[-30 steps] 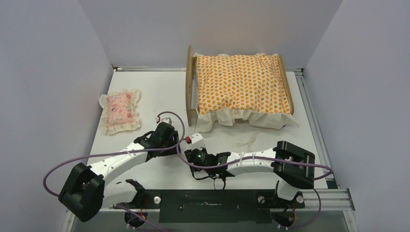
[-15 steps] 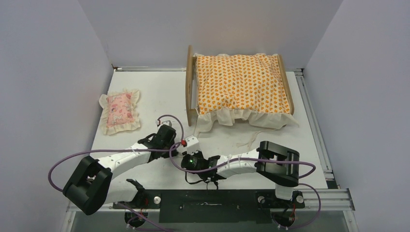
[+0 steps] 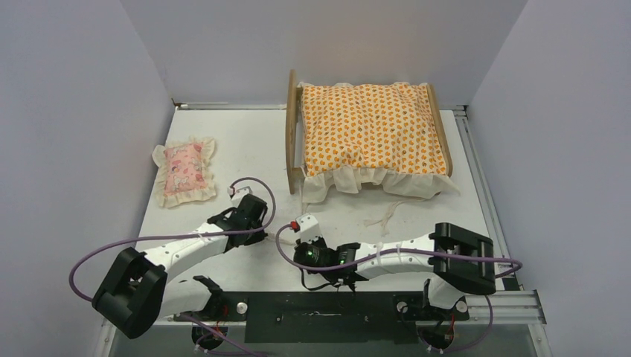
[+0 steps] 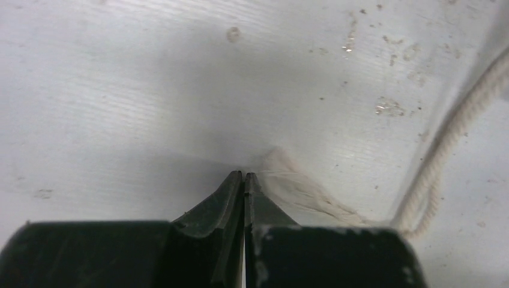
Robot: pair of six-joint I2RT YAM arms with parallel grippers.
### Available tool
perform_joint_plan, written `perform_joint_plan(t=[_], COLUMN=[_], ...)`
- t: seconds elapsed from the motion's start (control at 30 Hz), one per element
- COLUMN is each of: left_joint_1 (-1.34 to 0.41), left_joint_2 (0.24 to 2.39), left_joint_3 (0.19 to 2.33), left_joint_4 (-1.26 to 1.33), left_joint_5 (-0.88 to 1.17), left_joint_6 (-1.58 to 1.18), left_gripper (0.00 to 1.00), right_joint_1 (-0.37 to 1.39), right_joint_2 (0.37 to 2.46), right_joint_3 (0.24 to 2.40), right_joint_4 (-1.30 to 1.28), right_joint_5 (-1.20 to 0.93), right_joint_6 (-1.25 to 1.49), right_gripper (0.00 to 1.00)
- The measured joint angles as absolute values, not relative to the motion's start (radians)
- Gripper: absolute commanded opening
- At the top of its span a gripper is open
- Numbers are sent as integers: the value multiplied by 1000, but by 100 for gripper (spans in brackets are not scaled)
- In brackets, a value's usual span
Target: Set up the pet bed
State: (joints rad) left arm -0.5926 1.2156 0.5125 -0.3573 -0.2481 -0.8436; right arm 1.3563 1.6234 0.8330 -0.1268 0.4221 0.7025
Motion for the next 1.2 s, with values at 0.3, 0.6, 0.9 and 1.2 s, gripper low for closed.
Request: perform_joint_plan(t=[0.3,0.6,0.9,1.2], left_joint_1=[-498,-506,-766,-839], left_joint_2=[1069,1077,1263,1410], left_joint_3=[466,468,603,687], left_joint_4=[-489,-445,-407,-471], left_joint_5=[-330,-205,-241,-358], left_joint_6=[-907,-922,-1012,-1102], left_gripper=[0,55,54,15], right_joint_1=[1356,1348,1313,1301], right_joint_2=[1499,1464,1489,1491], right_joint_3=[806,795,789,765], right_joint_4=[-197,-205,-147,-88], right_joint_5=[340,287,247,226], right_joint_6=[653,613,588,583], right_gripper=[5,5,5,5])
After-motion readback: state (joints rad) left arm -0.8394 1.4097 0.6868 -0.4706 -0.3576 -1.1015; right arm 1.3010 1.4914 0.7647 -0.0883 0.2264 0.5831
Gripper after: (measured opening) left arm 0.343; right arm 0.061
